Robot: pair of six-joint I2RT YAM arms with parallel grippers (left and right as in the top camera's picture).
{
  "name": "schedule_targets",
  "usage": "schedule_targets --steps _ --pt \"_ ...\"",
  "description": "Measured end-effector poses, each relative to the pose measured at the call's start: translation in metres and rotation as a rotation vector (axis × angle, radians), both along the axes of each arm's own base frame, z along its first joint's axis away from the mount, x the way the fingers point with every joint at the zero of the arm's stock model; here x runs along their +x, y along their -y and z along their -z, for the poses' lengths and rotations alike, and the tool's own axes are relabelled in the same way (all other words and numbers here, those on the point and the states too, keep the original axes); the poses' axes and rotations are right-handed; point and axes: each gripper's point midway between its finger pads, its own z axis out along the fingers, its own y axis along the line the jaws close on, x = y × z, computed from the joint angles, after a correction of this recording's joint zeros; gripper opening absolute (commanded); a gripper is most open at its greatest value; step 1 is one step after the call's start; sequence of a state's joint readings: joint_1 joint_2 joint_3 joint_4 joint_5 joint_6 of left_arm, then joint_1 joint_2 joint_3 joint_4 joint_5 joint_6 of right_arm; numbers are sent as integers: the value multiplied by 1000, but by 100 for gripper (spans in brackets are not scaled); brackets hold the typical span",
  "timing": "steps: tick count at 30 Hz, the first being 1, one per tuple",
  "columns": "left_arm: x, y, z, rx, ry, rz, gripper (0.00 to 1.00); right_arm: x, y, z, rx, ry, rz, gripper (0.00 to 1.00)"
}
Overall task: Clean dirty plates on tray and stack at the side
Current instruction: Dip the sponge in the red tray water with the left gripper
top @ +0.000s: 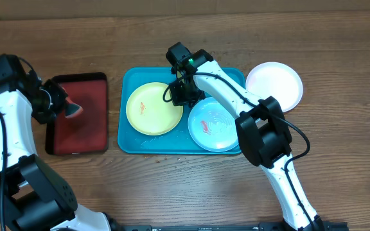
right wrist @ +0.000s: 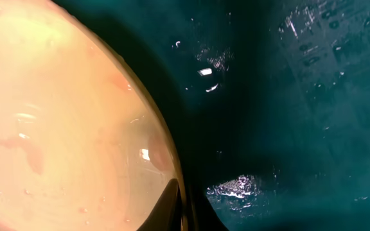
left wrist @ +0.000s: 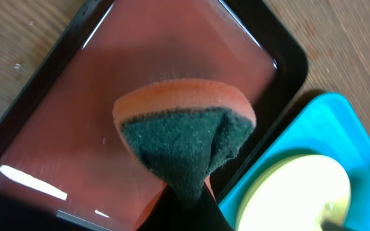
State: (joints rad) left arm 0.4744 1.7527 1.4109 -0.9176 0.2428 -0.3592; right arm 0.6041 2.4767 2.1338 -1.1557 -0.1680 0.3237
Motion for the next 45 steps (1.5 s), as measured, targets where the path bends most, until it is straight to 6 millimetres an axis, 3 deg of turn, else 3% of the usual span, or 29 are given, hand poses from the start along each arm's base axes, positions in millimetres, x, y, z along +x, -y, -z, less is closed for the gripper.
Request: schedule_targets --steps 6,13,19,21,23,26,29,31,33,34,41,45 --pt "5 -8 30 52 38 -10 4 -2 -1 0 5 -15 29 4" --pt "-11 -3 75 51 4 -14 6 -1 -2 0 10 -14 37 4" --pt "-18 0 97 33 -46 -6 35 -1 -2 0 11 -14 39 4" --pt "-18 0 101 32 -54 -3 49 -1 -2 0 11 -14 39 4" --pt "-18 -1 105 31 -58 -3 48 -1 -3 0 11 -13 38 4" --pt "-17 -1 105 33 -56 -2 36 -1 -3 0 11 -14 37 4" --pt "-18 -1 105 31 -62 3 33 -1 -3 0 10 -13 38 4" --pt "-18 -1 104 29 -63 1 20 -1 -3 0 11 -14 38 4" --pt "-15 -2 101 34 -57 3 15 -1 -3 0 11 -14 38 4" --pt "-15 -2 101 35 -55 3 5 -1 -3 0 11 -14 38 4" --pt "-13 2 98 13 -47 18 4 -1 -3 0 10 -13 38 4" --pt "-9 9 86 -29 -36 59 4 -1 -3 0 10 -14 37 4"
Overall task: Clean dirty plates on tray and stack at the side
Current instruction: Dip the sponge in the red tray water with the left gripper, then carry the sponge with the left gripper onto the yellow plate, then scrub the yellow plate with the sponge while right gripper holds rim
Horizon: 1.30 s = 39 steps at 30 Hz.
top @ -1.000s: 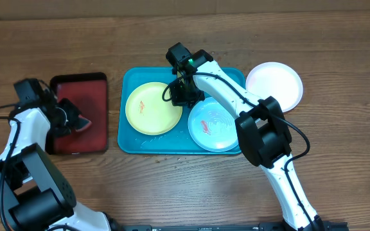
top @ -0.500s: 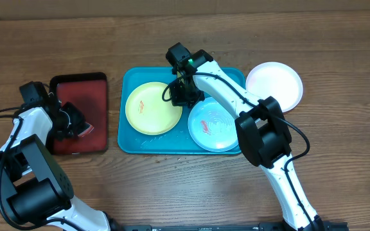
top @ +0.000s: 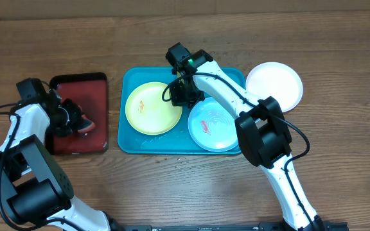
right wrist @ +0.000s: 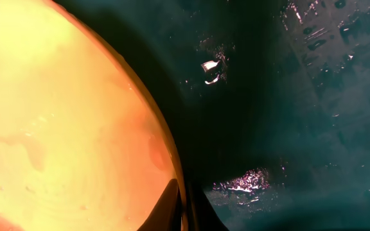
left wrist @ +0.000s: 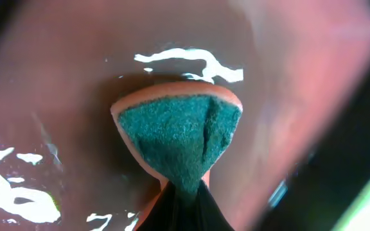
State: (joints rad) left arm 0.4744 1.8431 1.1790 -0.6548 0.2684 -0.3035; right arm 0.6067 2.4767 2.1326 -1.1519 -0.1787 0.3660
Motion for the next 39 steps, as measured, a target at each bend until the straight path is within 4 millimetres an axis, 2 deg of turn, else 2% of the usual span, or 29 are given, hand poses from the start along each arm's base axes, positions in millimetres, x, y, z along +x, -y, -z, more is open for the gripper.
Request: schedule_targets --steps 4,9,10,12,15,17,24,26,28,32,34,39 --pt "12 3 -28 -33 28 29 5 0 0 0 0 -1 6 4" --pt "22 12 -79 -71 113 65 4 0 -3 0 4 -6 46 4" --pt "24 18 -91 -86 147 89 4 0 -4 0 5 -8 55 5" --pt "26 31 -110 -115 206 137 4 1 -7 0 11 -5 83 14" --pt "28 53 -125 -149 249 212 4 1 -14 2 21 4 99 11" --pt "30 69 -125 -160 248 257 4 -3 -18 2 20 2 97 4" --pt "41 129 -110 -158 224 430 4 -5 -16 2 8 7 52 4" --pt "43 144 -101 -152 204 468 4 -5 -16 2 8 9 45 11" --pt "43 155 -94 -147 185 499 4 -6 -16 2 7 9 36 11" --pt "46 169 -81 -111 161 541 4 -8 -15 3 -1 3 26 10" --pt "48 172 -74 -89 150 552 4 -9 -14 3 -3 1 20 6" --pt "51 177 -50 -79 103 566 4 -11 -13 3 1 -3 -20 6"
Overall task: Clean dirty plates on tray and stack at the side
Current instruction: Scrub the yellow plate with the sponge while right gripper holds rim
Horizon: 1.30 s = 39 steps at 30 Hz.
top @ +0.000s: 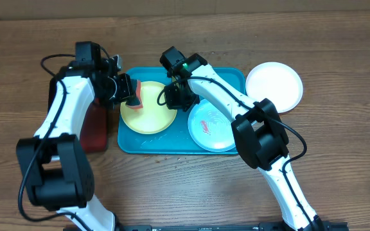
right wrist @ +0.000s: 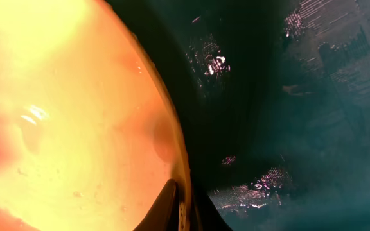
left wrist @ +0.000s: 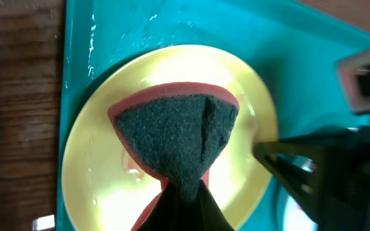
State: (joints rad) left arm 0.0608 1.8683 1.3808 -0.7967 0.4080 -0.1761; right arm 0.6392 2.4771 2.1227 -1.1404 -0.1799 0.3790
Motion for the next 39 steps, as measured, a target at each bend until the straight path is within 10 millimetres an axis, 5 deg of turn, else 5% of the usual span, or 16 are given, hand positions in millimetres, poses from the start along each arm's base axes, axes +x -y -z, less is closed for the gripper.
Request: schedule_targets --steps 13,33,39 --pt "-9 38 57 33 -117 99 4 -1 2 0 1 -1 -39 6" --pt "-22 -28 70 438 -217 12 4 -1 0 0 9 -2 -44 6" --pt "-13 -30 67 433 -211 -11 4 -2 0 0 9 -3 -44 6"
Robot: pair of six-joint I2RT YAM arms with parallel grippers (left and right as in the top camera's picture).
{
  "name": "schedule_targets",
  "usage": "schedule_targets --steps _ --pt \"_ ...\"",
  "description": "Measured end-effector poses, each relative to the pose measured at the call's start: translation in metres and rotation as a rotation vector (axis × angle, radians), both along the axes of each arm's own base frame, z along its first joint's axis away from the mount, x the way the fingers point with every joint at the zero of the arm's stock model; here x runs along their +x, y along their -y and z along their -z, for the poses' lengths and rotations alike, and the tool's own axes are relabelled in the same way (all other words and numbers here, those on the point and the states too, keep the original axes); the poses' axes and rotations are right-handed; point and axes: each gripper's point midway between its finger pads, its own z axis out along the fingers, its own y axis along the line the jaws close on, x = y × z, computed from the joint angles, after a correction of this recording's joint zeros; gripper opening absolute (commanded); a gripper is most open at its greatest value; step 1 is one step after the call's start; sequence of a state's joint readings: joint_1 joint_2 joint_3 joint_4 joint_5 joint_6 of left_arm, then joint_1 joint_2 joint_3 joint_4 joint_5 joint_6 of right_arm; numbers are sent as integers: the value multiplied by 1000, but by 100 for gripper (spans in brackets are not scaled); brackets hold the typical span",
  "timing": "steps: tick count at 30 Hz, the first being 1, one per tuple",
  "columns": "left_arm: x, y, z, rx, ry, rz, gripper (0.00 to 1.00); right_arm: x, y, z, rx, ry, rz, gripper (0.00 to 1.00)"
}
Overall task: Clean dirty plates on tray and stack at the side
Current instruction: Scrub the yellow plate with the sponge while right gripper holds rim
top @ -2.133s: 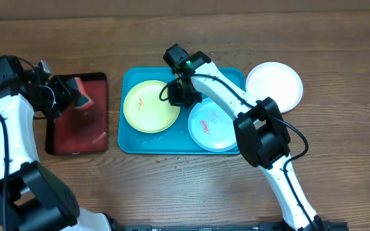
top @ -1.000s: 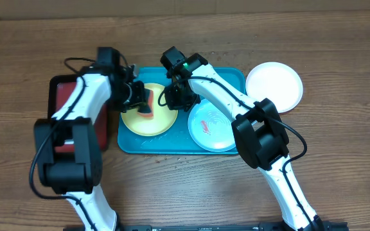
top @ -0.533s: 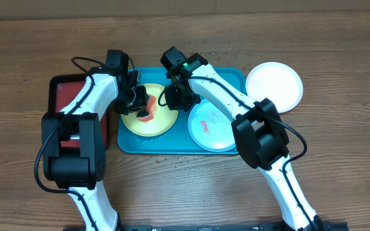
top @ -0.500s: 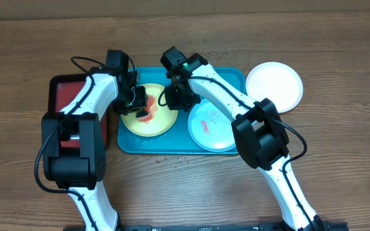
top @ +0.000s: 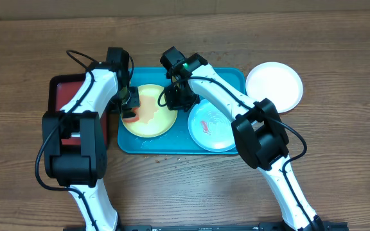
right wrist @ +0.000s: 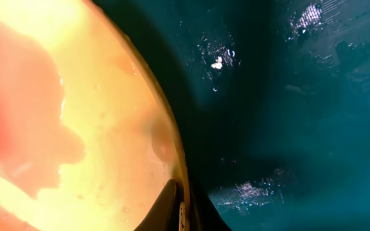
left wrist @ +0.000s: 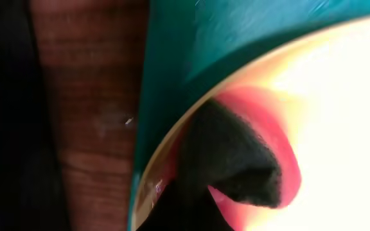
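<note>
A yellow plate (top: pixel 151 112) lies in the left half of the blue tray (top: pixel 227 77). My left gripper (top: pixel 129 108) is shut on an orange sponge with a dark green face (left wrist: pixel 236 151), which presses on the plate's left rim (left wrist: pixel 339 122). At the plate's right rim (right wrist: pixel 76 141), my right gripper (right wrist: pixel 184 204) is shut on the edge. A light-blue plate with a red smear (top: pixel 212 126) takes up the tray's right half. One white plate (top: pixel 273 86) rests on the table to the right of the tray.
A dark red tray (top: pixel 66 96) lies on the table left of the blue tray, partly under my left arm. The blue tray's floor (right wrist: pixel 288 115) is wet. Both arms cross over the blue tray's upper left.
My left gripper has moved with the sponge from over the yellow plate's upper left down to its left rim, where the sponge now touches it. The right gripper has stayed on the plate's rim.
My left gripper held the sponge above the red tray, then had it down in that tray. After that it was over the yellow plate, and now the sponge is against the plate's left rim. My right gripper gripped the plate's right rim at every moment.
</note>
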State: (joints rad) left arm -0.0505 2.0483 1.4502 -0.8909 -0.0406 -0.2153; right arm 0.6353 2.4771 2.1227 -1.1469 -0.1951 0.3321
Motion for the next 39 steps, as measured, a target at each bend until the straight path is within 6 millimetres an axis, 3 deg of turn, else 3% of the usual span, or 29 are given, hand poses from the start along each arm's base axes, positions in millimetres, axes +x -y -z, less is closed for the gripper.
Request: schedule_targets --steps 9,16,24,28,34,39 --pt "29 40 -5 -249 109 -14 5 1 0 0 1 2 0 6" --pt "20 61 -5 -346 66 -9 4 0 0 0 1 2 0 5" --pt "-24 36 4 -190 -111 -45 4 0 -1 0 2 5 -12 5" --pt "-34 17 5 -44 -145 -37 4 0 -1 0 2 7 -20 5" --pt "-37 -6 1 92 -153 -43 4 0 -1 0 2 6 -20 4" --pt "-20 -6 -8 87 -93 -96 4 0 -1 0 3 6 -19 4"
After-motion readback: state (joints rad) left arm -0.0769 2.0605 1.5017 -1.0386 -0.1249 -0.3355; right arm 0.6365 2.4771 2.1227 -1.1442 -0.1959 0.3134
